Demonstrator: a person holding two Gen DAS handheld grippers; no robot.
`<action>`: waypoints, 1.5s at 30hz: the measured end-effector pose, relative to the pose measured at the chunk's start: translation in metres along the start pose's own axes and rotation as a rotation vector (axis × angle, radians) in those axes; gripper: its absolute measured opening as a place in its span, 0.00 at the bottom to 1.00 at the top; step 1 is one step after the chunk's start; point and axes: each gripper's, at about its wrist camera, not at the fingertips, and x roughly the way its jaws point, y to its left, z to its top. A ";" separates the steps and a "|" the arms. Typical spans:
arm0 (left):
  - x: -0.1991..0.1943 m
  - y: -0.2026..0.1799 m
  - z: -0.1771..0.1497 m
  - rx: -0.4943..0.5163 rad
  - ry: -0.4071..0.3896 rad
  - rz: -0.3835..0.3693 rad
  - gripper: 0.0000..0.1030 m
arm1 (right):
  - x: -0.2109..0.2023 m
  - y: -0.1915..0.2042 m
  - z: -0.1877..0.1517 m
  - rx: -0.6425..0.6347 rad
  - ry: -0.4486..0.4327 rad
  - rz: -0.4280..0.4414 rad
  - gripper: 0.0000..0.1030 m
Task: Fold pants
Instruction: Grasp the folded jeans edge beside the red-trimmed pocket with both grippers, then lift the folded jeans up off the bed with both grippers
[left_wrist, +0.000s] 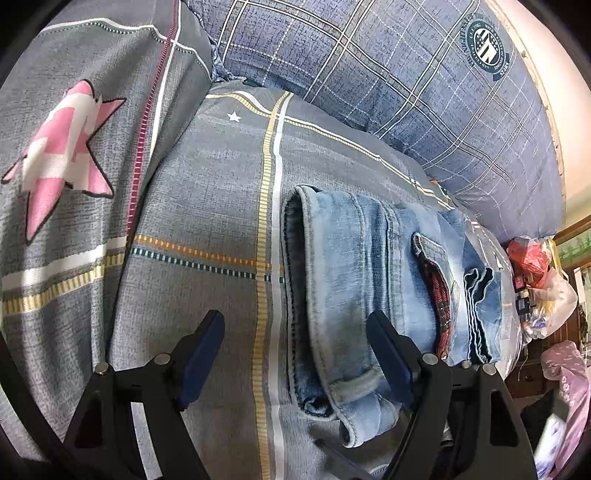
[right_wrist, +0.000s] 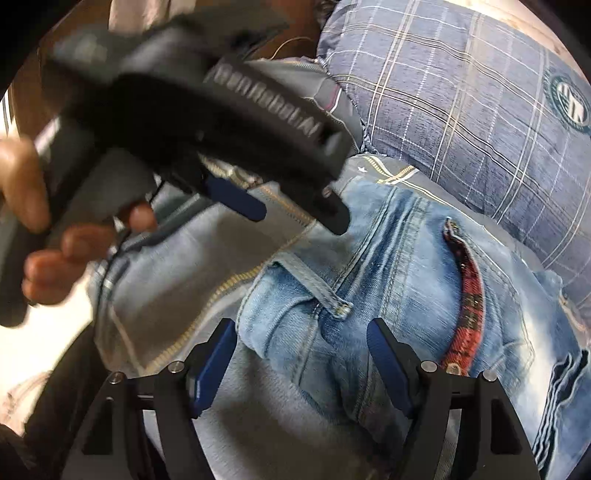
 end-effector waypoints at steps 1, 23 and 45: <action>0.002 0.000 0.000 -0.002 0.005 -0.007 0.77 | 0.004 0.003 -0.002 -0.023 0.002 -0.015 0.74; 0.006 -0.009 -0.004 -0.062 0.030 -0.095 0.77 | -0.006 0.007 0.005 -0.012 -0.068 -0.118 0.33; 0.032 -0.020 0.019 -0.195 0.038 -0.233 0.77 | -0.038 -0.027 0.006 0.160 -0.140 -0.033 0.32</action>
